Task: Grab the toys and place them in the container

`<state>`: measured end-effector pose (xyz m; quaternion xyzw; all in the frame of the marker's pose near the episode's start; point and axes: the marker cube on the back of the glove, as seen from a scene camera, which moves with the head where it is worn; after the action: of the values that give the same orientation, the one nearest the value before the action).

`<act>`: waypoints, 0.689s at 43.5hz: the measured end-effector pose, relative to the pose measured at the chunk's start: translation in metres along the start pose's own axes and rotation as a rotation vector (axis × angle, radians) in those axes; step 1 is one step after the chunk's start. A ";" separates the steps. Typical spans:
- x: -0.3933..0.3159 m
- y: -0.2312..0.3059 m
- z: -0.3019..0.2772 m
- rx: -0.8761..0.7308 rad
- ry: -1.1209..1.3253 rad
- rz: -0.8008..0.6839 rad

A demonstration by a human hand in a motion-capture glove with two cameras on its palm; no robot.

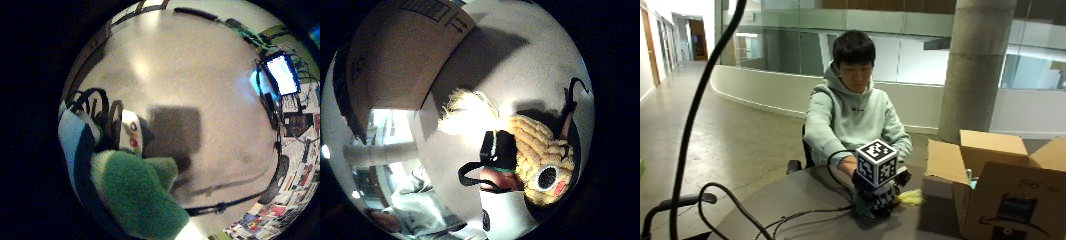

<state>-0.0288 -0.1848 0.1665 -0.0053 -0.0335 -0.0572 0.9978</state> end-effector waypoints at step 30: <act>-0.108 0.035 -0.212 0.085 -0.197 -0.117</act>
<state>-0.1175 -0.1411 -0.0526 0.0334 -0.1340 -0.1130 0.9840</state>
